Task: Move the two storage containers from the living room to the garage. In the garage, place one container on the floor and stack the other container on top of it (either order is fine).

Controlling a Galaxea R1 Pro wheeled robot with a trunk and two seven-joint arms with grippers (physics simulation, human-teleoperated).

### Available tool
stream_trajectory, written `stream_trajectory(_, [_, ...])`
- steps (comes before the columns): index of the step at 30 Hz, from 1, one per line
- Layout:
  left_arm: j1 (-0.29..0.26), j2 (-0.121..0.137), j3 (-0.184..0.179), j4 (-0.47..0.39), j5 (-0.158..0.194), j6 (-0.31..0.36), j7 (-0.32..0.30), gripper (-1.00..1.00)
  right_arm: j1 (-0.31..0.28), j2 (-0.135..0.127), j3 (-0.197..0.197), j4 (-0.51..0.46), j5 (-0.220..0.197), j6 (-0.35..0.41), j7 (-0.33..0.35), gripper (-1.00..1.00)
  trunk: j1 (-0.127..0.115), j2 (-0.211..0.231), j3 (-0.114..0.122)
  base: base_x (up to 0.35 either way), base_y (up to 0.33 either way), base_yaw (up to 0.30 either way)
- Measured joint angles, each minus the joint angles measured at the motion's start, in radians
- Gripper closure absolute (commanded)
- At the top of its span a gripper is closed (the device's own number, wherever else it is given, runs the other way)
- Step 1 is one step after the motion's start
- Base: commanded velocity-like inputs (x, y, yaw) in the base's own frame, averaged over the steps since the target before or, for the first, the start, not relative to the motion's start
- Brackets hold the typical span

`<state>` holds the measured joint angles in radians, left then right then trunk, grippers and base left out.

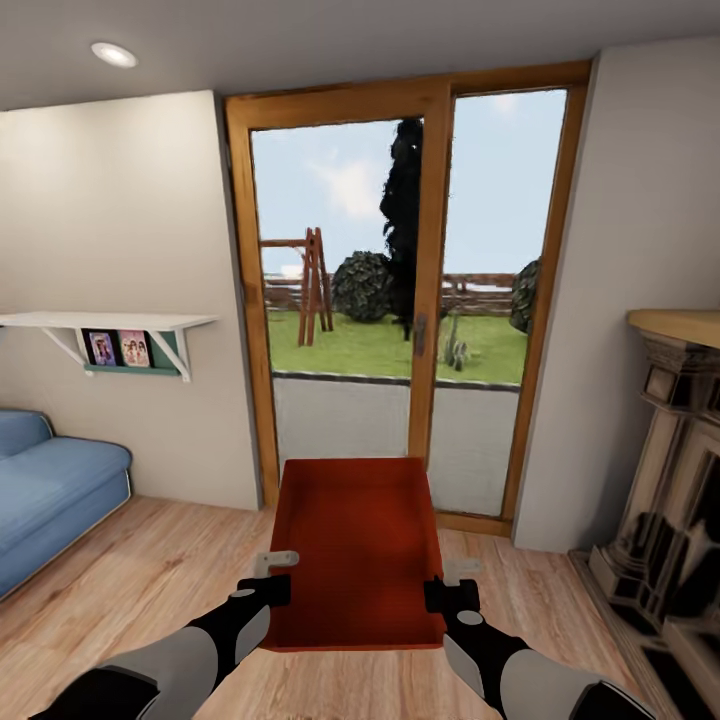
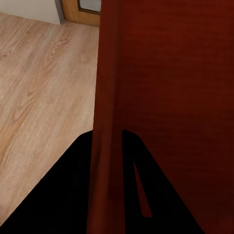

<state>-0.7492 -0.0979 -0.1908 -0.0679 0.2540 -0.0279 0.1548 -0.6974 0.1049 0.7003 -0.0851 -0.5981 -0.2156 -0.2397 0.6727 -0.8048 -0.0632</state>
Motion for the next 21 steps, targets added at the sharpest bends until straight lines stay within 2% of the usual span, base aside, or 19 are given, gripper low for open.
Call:
stream_trajectory(8, [0.0,0.0,0.0,-0.001,0.0,-0.001,0.0,1.0,-0.001,0.0,0.001,0.0,-0.001,-0.001,0.0,1.0,0.0,0.0,0.0,-0.21,-0.184,0.267])
stream_trajectory(21, [0.0,0.0,0.001,0.0,0.0,-0.002,-0.001,1.0,0.0,0.0,0.002,0.0,-0.002,-0.002,0.001,1.0,-0.001,0.0,0.0,-0.011,-0.009,0.268])
